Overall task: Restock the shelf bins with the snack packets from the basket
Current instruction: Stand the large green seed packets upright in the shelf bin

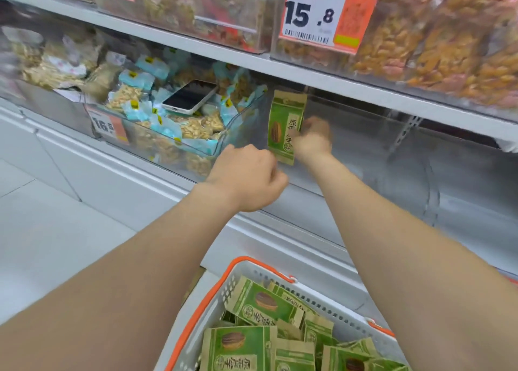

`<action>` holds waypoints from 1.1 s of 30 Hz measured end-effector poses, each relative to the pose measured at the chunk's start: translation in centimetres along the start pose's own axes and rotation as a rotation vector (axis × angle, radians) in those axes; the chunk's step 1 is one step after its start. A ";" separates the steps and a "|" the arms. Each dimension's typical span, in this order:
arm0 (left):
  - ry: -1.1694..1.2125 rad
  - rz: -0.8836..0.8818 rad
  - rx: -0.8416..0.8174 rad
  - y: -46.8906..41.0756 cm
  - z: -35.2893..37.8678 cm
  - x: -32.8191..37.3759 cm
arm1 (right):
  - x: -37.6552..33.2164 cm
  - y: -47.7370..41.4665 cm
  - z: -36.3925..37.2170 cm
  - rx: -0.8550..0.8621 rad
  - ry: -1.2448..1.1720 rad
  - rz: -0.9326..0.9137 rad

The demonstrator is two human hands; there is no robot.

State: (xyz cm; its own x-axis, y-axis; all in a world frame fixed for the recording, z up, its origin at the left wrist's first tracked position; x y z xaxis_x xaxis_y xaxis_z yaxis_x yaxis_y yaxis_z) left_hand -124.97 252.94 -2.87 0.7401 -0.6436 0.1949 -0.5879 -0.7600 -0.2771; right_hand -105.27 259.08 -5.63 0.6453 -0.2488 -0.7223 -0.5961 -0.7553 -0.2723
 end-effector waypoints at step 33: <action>-0.031 0.058 -0.142 -1.1 3.0 0.9 | 1.1 -5.0 3.5 -0.136 0.271 0.058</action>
State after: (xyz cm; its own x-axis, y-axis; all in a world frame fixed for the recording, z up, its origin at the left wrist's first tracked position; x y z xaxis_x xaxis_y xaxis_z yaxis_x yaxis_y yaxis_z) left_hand -122.72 253.50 -5.24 0.7120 -0.6853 0.1528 -0.6685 -0.7282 -0.1512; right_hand -103.27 264.68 -7.26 0.7267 -0.4331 -0.5333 -0.5785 -0.8045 -0.1349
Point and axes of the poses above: each hand's wrist, its own y-axis away from the middle knuckle, its own z-axis out of the palm, x = y × z, the point moved 9 cm from there along -y, towards the middle knuckle, and after that the axes turned 6 degrees about -z, right-handed, at the moved point
